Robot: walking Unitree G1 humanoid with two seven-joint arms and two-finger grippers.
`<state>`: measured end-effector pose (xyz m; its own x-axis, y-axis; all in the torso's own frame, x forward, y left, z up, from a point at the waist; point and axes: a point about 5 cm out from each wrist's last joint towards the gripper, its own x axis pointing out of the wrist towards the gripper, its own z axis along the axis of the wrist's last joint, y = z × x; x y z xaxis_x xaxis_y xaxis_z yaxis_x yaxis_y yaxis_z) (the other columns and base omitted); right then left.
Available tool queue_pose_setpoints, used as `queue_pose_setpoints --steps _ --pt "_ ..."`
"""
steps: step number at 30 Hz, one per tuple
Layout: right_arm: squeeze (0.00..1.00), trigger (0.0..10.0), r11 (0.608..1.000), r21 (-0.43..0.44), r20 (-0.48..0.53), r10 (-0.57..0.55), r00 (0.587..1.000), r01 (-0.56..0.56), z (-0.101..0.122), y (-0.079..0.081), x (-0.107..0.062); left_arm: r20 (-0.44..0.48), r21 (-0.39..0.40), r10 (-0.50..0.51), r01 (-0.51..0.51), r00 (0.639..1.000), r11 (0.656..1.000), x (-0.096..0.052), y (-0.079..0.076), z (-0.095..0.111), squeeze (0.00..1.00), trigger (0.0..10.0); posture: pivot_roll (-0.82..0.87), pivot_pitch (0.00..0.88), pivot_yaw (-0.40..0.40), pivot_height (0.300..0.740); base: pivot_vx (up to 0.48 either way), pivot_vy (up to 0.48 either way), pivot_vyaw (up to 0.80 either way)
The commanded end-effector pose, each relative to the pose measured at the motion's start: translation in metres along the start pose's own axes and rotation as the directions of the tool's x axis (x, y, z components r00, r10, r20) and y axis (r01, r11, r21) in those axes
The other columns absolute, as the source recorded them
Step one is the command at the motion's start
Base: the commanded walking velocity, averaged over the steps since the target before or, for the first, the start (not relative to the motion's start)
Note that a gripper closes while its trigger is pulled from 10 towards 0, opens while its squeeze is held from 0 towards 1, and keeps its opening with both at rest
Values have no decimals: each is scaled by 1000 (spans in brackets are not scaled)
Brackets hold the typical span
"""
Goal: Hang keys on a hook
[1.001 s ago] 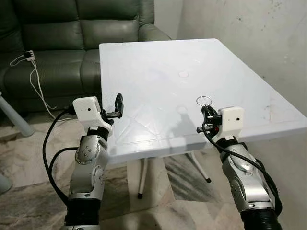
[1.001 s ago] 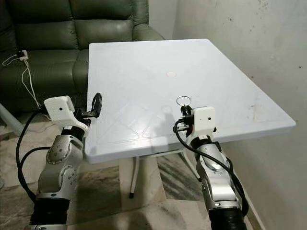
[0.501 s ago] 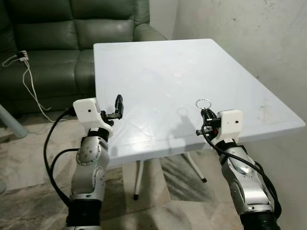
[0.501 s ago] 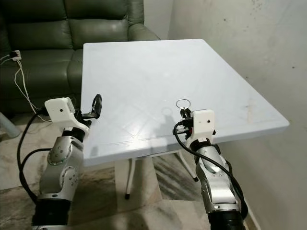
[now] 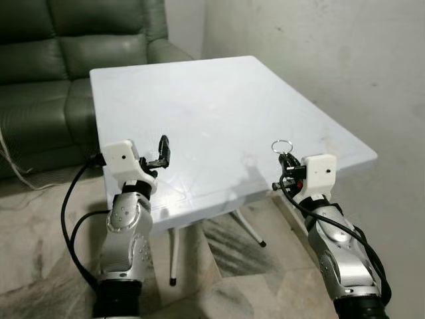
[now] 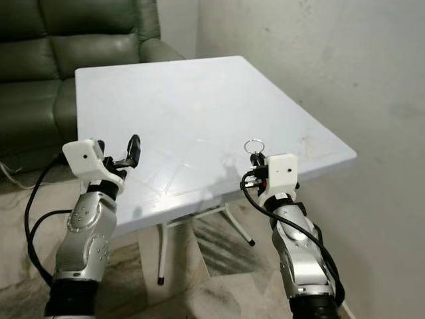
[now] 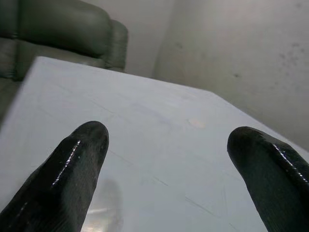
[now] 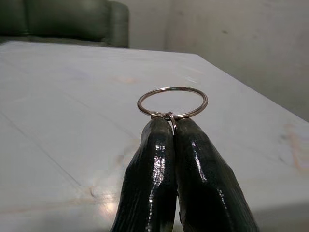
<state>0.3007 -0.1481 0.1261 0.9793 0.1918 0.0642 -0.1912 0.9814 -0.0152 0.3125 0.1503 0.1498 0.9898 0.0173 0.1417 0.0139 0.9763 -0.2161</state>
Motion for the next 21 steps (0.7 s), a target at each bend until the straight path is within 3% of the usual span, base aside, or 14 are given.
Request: queue_pose_setpoints --steps 1,21 --pt "0 10000 1000 -9 25 3 1000 -3 8 -1 2 3 1 -9 9 1000 1000 0 -5 2 0 10000 7 0 -81 740 0 0 -744" --pt "0 10000 1000 0 26 5 1000 -5 9 2 2 -2 20 -20 20 1000 1000 -2 -7 2 0 10000 11 0 -78 740 0 0 -742"
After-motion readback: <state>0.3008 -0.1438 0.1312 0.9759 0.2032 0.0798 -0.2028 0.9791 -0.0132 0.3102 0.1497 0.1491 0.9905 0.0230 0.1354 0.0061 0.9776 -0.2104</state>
